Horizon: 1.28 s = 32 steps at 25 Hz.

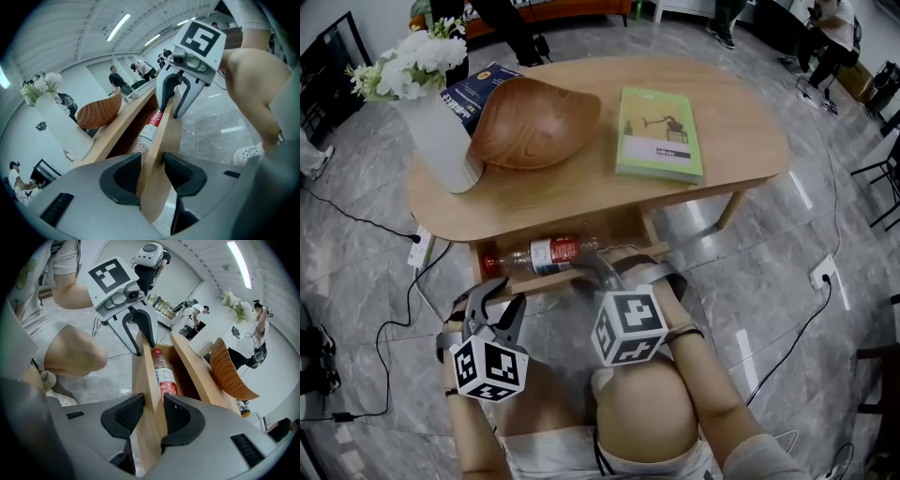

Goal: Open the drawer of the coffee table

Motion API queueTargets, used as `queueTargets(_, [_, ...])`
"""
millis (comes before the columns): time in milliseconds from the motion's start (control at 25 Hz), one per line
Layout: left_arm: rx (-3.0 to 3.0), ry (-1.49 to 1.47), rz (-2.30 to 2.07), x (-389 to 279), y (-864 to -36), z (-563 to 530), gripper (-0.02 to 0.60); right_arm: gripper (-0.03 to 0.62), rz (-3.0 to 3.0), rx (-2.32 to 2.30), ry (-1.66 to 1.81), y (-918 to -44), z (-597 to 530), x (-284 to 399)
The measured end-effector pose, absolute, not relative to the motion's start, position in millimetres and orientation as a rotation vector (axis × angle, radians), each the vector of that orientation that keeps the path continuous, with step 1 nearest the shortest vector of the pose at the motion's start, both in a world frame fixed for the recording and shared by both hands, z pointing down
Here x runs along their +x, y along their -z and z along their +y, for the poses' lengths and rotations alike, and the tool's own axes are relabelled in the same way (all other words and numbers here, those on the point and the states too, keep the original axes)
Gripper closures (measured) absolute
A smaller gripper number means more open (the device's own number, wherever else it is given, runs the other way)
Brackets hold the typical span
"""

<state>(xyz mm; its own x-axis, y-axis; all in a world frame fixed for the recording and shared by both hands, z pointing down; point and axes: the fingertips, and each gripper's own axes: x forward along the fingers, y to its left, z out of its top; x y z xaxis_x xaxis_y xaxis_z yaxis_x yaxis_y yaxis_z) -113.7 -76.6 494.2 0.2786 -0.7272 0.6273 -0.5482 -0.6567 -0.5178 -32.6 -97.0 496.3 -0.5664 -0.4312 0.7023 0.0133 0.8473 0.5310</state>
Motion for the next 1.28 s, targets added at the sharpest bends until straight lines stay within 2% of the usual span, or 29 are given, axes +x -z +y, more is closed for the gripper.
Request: queueTargets(1280, [-2.370,1.319,1.178,-108.4,-496.5,-57.1,0.425,0.459,-2.103,0.305,0.542,-498.4,-78.4,-27.1])
